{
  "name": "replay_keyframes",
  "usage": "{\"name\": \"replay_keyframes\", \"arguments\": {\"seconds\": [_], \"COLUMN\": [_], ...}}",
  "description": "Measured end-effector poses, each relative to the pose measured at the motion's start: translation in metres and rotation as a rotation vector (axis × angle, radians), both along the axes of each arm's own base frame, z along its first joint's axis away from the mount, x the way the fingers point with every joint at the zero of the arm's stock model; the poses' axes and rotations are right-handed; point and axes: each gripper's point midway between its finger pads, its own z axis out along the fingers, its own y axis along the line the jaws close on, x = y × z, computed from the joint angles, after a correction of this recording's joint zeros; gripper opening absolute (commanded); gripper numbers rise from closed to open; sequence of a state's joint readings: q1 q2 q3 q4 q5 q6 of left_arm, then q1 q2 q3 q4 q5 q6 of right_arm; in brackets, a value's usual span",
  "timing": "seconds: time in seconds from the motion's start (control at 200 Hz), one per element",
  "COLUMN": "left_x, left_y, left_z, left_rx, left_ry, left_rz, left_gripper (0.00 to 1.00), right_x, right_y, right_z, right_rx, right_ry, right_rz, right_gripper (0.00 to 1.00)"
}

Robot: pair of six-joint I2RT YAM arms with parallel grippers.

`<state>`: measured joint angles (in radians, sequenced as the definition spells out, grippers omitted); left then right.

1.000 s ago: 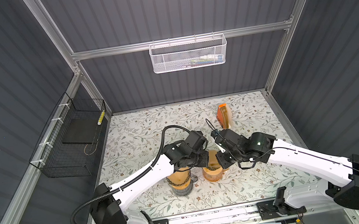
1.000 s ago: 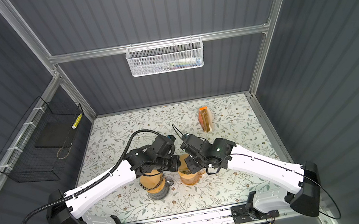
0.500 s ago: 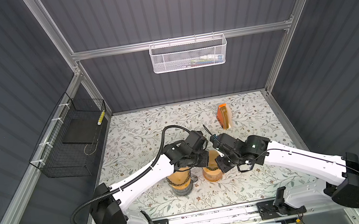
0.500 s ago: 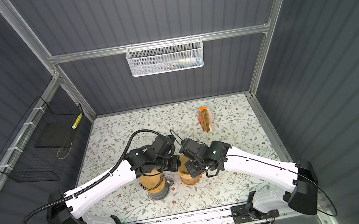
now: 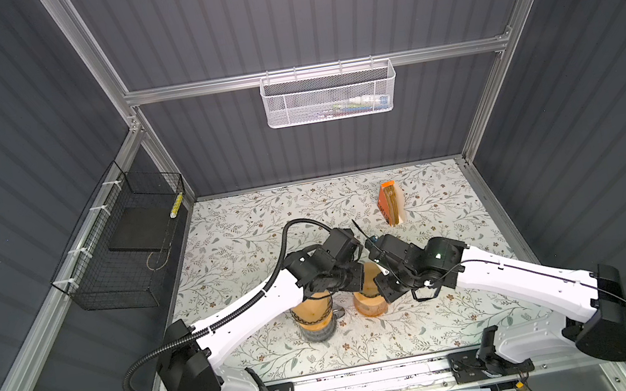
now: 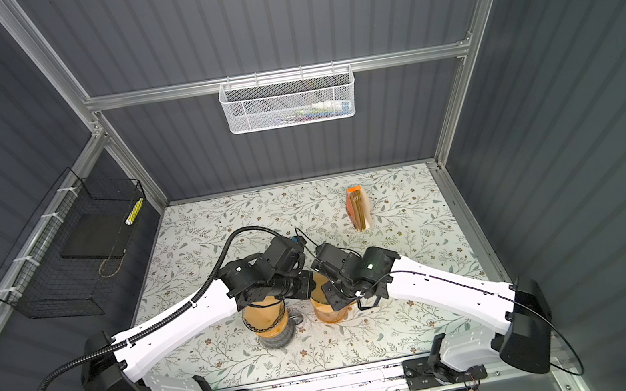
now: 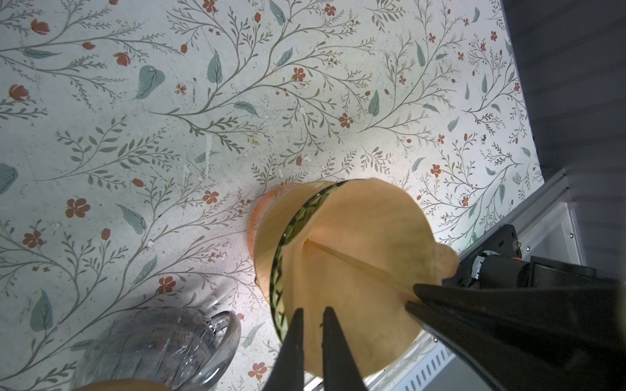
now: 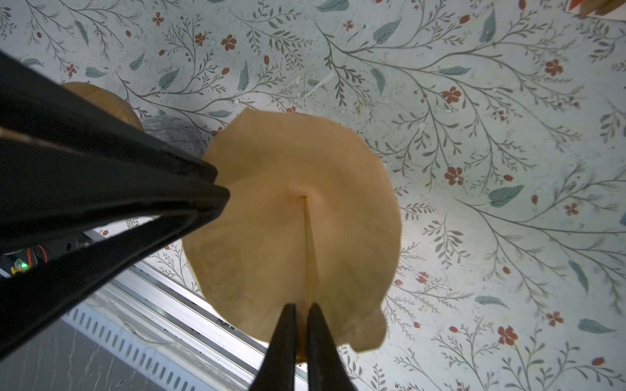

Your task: Place the coffee filter in the dripper

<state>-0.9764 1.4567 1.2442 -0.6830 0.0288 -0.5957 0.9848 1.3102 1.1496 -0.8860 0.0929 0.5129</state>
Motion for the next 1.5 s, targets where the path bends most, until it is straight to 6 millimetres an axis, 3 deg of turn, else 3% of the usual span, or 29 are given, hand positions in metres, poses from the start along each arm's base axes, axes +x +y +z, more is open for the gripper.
{"name": "replay_keyframes", "arguments": {"seconds": [0.24, 0.645, 1.041, 1.326, 1.501], "left_x": [0.0, 0.001, 0.002, 0.002, 0.002], "left_y": [0.0, 0.0, 0.001, 0.0, 0.0], "left_z": [0.0, -0.004, -0.004, -0.004, -0.004], "left_rx": [0.0, 0.012, 0.016, 0.016, 0.015], "left_ry": [0.0, 0.005, -0.001, -0.001, -0.001], "left_rz": [0.0, 0.001, 0.006, 0.006, 0.006], "left_gripper": [0.14, 0.14, 0.14, 0.14, 0.14], "right_x": [0.002, 0.005, 0.011, 0.014, 0.016], "right_y": [0.002, 0.002, 0.004, -0.009, -0.017], "right_z": [-0.012, -0.014, 0.009, 0.03, 0.031], "right_rx": [-0.032, -0.05, -0.024, 0.005, -0.023], "right_ry": [0.018, 0.01, -0.036, -0.105, -0.126], "right_rz": [-0.001, -0.002, -0.01, -0.047, -0.067], "right_gripper": [0.12, 0.12, 0.15, 0.18, 0.16]}}
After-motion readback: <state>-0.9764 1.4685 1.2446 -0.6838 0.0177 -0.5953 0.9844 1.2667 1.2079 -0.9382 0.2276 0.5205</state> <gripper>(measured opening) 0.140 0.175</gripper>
